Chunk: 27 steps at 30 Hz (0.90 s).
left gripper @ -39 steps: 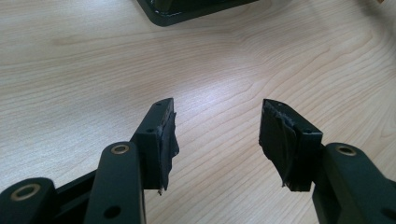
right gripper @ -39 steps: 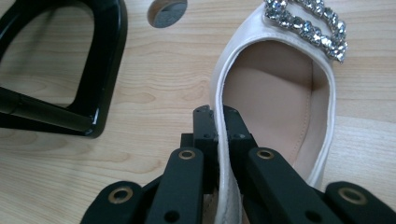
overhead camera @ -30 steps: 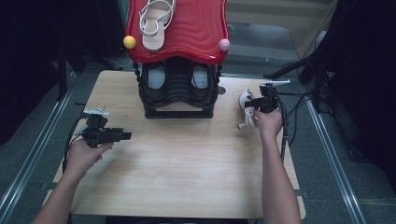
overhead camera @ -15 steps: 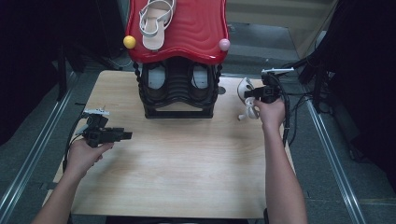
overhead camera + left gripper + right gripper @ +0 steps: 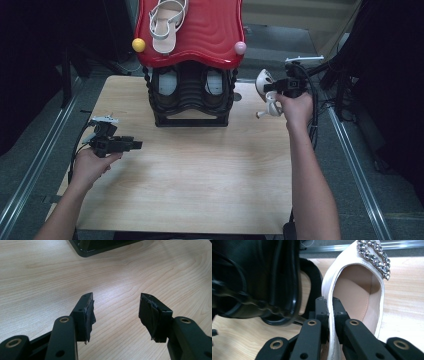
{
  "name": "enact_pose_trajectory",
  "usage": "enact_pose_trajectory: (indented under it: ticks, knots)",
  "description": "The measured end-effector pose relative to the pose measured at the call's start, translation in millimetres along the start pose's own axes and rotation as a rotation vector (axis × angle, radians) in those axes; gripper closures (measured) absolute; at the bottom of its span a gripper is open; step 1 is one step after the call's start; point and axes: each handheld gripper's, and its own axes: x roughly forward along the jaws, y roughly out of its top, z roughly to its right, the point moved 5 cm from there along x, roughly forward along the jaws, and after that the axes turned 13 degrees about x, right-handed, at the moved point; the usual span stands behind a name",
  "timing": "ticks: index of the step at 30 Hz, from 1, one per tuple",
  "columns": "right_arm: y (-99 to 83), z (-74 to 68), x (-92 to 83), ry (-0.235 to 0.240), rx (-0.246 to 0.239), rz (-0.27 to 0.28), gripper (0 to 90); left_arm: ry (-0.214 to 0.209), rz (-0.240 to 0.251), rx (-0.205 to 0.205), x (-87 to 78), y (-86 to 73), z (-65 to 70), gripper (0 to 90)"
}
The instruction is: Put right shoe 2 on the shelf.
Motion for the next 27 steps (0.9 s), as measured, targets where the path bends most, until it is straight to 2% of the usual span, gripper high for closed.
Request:
enact_pose_trajectory:
  ticks: [4,10,17,27]
  knots:
    - [8.7,-12.9,-11.3,0.012,-0.007,0.008,88.1,-0.004,-0.002,0.005,1.0,0.7,0.3,46.1]
    - [24.7,-38.0,-29.2,0.019,-0.053,0.034,88.1,-0.006,0.002,0.007,2.7,1.8,1.7,46.2]
    - [42.5,-67.2,-51.5,0.045,-0.081,0.056,88.0,-0.008,0.001,0.01,2.9,2.1,2.3,46.2]
    - [67.4,-104.7,-84.7,0.048,-0.114,0.085,88.1,-0.015,-0.01,0.018,3.2,2.3,3.6,46.2]
